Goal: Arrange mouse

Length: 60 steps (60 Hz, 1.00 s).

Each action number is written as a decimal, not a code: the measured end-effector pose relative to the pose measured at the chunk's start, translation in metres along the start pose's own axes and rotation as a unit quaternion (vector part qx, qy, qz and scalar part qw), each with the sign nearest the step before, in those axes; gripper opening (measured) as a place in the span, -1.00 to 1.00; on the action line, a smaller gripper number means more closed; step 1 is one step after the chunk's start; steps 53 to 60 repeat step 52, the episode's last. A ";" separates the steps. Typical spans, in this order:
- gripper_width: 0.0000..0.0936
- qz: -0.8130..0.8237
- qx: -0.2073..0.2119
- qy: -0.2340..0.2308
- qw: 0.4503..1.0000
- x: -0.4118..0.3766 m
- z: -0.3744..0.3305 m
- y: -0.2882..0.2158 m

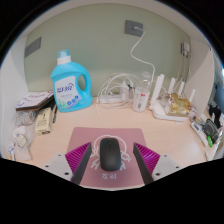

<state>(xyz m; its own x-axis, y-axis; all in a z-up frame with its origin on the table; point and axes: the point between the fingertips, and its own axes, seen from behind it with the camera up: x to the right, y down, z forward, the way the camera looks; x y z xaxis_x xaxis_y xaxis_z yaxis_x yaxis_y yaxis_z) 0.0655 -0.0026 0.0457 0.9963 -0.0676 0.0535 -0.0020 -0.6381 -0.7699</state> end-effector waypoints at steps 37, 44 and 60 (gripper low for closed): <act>0.81 -0.034 0.063 0.031 0.997 -0.023 -0.238 0.030; 0.82 -0.039 0.064 0.030 0.997 -0.026 -0.250 0.034; 0.81 -0.038 0.063 0.027 0.997 -0.027 -0.257 0.037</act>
